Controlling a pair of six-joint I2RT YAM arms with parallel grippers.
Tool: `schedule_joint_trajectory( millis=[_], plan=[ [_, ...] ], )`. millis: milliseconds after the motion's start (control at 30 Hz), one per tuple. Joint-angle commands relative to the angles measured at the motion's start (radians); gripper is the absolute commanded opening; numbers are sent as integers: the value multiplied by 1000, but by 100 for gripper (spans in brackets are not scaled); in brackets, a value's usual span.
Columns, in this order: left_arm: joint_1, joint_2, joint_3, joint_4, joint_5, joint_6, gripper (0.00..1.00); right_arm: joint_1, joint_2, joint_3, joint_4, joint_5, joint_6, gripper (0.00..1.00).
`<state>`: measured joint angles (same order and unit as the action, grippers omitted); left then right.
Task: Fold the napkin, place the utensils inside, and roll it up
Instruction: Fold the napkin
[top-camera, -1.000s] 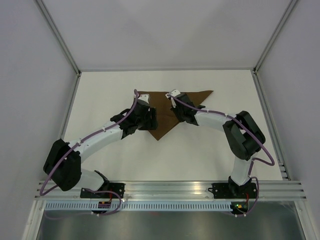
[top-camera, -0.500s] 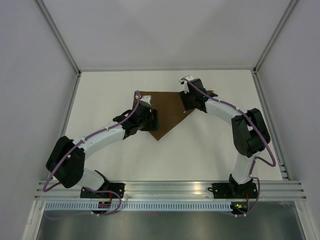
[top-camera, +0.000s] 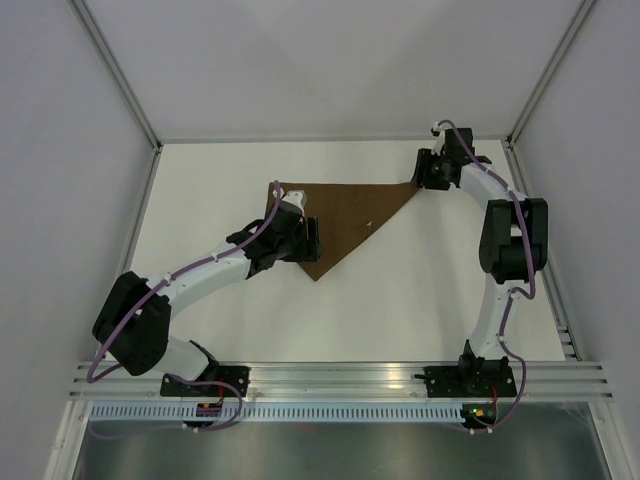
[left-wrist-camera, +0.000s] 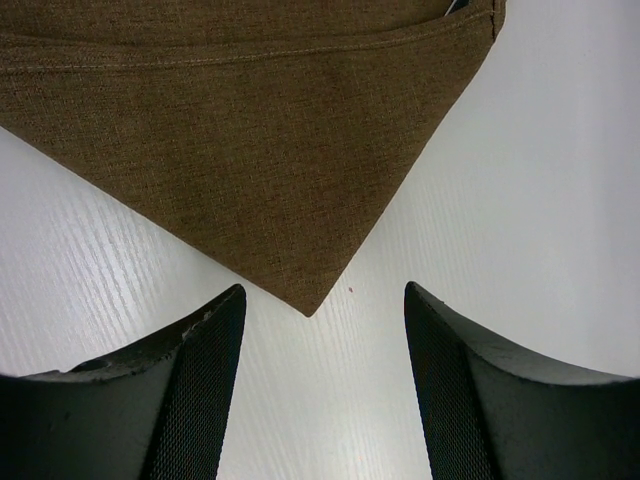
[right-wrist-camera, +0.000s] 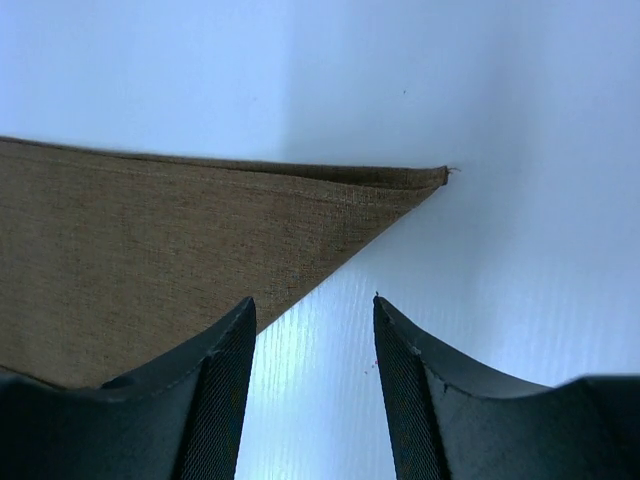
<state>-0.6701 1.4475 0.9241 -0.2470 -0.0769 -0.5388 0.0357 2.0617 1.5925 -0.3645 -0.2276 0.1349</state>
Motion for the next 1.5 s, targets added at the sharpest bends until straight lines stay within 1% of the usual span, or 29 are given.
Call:
schedule_joint_trajectory(
  millis=[0,167,200,400,833,967,1033,1133,1167,1233,1267,1333,1367,1467],
  plan=[
    [-6,-2,-4,45,15,-27,69,-3,57,50,-62,-99,87,57],
    [-5,-13,-7,43,17,-24,69,-30,116,53,-11,-167,153,58],
    [-6,-15,-8,43,17,-21,69,-58,133,64,-11,-173,169,59],
    [-5,-27,-14,41,15,-18,69,-91,167,64,35,-182,210,58],
    [-5,-32,-21,38,17,-20,68,-100,221,89,117,-220,282,55],
    [-6,-36,-28,40,12,-21,69,-105,233,92,139,-217,308,47],
    [-6,-36,-28,40,14,-20,68,-105,238,92,151,-219,318,46],
    [-5,-36,-30,40,17,-23,69,-105,241,89,173,-223,319,37],
    [-6,-38,-31,40,19,-24,69,-105,235,83,177,-228,318,29],
    [-6,-38,-31,40,20,-23,69,-105,219,69,209,-228,312,23],
    [-6,-38,-33,40,19,-21,68,-106,197,54,222,-225,310,17],
    [-6,-38,-33,41,17,-21,68,-105,170,40,255,-222,305,13],
    [-6,-35,-33,41,19,-21,68,-105,141,21,269,-220,301,9],
    [-5,-35,-34,48,19,-26,69,-102,83,-9,299,-223,263,6]
  ],
)
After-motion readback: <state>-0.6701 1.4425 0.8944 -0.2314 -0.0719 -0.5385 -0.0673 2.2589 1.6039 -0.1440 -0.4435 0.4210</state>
